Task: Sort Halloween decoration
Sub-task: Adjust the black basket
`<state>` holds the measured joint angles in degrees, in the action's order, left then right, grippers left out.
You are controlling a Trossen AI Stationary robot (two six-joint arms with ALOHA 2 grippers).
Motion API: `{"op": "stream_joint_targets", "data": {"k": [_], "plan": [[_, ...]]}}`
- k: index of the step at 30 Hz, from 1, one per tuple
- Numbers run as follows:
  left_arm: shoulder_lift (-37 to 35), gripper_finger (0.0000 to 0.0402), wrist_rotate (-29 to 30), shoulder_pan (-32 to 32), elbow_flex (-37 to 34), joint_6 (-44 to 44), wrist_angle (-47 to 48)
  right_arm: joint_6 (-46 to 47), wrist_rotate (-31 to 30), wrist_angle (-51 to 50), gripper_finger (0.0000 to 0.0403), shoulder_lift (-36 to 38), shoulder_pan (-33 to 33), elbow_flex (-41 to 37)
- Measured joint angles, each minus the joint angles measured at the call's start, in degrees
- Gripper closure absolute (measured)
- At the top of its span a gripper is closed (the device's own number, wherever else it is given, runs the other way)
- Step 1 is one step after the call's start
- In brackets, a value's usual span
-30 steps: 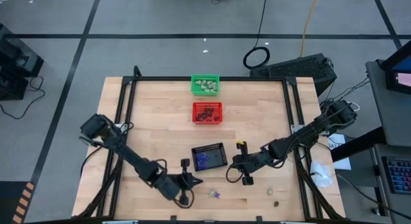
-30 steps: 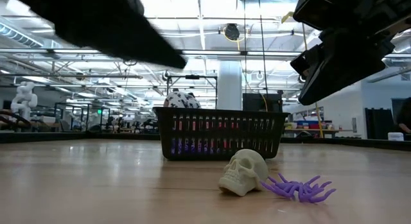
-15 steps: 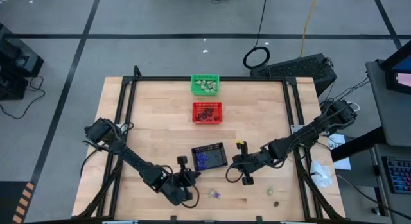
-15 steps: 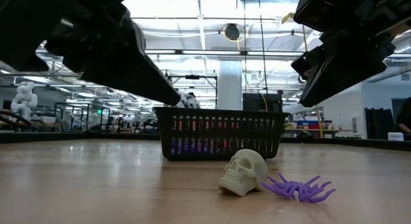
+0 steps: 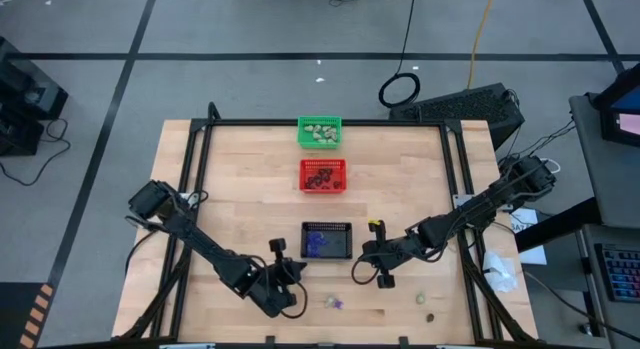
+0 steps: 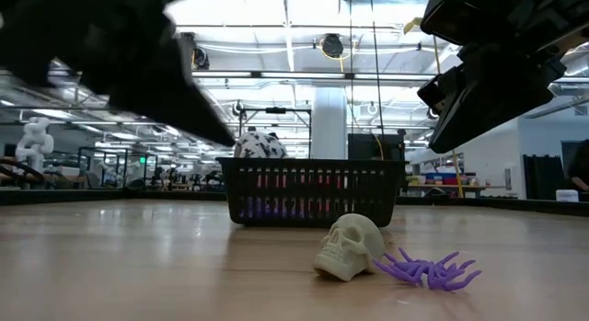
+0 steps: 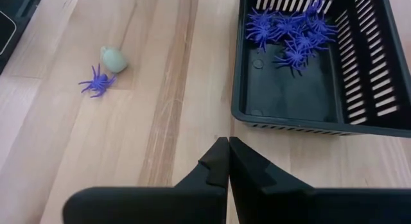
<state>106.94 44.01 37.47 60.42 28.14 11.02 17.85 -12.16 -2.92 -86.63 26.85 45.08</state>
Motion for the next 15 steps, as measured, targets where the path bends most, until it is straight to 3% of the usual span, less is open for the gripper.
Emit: {"op": "stream_joint_targets", "data": {"k": [3,7,15], "plan": [[-1.56,0.0402,-1.43,-0.31,0.0,-2.53,-6.1,-0.11,0.0,-0.44,0.0403,-0.01,0.0,0.02],[-0.02,0.0402,-18.56,-3.24,0.47,-7.92,-17.88,-1.85,0.0,-0.61,0.0403,-0.02,-0.14,0.02],[7.59,0.0402,-24.83,-4.02,12.22,-16.54,-15.51,-1.69,0.0,-2.05,0.0403,-0.02,-0.63,0.07]]}}
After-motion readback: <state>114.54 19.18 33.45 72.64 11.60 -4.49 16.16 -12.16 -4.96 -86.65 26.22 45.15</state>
